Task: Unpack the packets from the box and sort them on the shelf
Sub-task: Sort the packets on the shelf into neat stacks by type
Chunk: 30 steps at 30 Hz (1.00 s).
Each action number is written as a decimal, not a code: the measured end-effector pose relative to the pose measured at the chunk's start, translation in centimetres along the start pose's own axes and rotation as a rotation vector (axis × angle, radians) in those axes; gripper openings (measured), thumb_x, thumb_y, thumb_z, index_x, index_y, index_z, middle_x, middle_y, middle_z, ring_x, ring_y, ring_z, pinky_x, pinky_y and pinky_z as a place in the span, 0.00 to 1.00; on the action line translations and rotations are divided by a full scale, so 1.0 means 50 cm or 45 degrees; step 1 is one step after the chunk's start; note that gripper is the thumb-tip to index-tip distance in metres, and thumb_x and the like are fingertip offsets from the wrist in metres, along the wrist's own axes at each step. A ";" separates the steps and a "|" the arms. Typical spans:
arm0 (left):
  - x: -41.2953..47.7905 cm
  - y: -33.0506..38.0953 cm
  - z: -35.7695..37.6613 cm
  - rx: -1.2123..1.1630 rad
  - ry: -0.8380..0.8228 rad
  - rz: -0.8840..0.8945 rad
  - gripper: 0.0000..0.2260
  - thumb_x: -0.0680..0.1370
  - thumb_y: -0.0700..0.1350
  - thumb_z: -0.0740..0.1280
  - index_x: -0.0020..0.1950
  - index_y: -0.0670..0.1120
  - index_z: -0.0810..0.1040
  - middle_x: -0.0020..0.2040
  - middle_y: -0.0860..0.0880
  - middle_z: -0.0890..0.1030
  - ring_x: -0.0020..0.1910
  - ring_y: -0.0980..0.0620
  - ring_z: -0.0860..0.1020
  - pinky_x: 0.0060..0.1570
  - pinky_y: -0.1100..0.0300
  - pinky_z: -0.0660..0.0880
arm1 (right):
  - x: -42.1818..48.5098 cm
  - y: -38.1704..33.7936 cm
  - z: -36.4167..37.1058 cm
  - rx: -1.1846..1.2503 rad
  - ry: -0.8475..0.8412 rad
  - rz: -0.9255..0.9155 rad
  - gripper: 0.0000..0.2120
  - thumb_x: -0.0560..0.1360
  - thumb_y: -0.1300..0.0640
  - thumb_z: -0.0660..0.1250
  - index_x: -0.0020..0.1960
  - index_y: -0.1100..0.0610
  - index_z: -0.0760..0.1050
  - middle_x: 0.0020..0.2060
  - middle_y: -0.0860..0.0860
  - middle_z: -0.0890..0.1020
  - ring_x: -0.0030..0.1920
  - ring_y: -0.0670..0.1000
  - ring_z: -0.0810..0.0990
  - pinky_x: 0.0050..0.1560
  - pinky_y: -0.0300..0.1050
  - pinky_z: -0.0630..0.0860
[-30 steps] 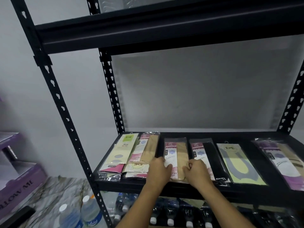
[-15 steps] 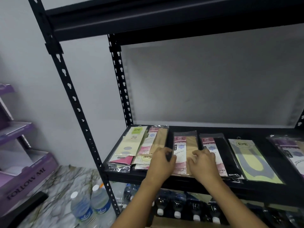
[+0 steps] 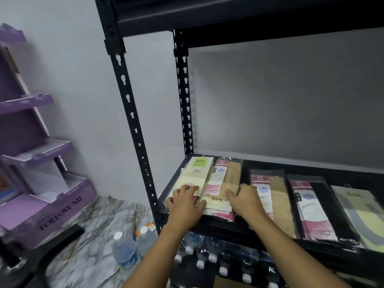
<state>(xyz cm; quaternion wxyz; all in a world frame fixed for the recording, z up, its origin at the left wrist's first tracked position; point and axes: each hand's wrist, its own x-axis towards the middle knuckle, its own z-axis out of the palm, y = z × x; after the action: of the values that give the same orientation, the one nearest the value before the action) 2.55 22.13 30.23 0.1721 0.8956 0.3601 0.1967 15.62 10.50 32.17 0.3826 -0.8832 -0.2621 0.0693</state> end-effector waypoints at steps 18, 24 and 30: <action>-0.017 0.083 0.005 -0.632 0.072 -0.071 0.20 0.79 0.54 0.64 0.69 0.48 0.71 0.63 0.51 0.74 0.60 0.53 0.73 0.60 0.56 0.72 | -0.036 0.024 -0.062 1.061 0.065 0.270 0.05 0.74 0.66 0.68 0.47 0.57 0.76 0.41 0.54 0.83 0.40 0.52 0.81 0.38 0.44 0.77; -0.060 0.155 -0.010 -1.220 -0.100 -0.113 0.14 0.78 0.48 0.67 0.63 0.51 0.72 0.52 0.52 0.81 0.45 0.56 0.82 0.32 0.67 0.77 | -0.118 0.049 -0.110 1.112 0.050 0.065 0.10 0.73 0.64 0.69 0.52 0.54 0.76 0.45 0.50 0.83 0.42 0.54 0.83 0.46 0.49 0.81; -0.103 0.201 0.004 -1.283 -0.093 0.007 0.13 0.78 0.44 0.68 0.61 0.53 0.74 0.51 0.54 0.81 0.43 0.56 0.84 0.40 0.62 0.80 | -0.151 0.103 -0.159 0.897 0.110 0.026 0.10 0.73 0.60 0.70 0.53 0.52 0.78 0.45 0.51 0.83 0.45 0.53 0.83 0.46 0.50 0.82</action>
<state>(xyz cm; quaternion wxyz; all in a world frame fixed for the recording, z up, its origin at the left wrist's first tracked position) 5.04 11.57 33.42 0.5949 0.7085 0.2119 0.3152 13.85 -1.42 33.47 0.6736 -0.7019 -0.1967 0.1219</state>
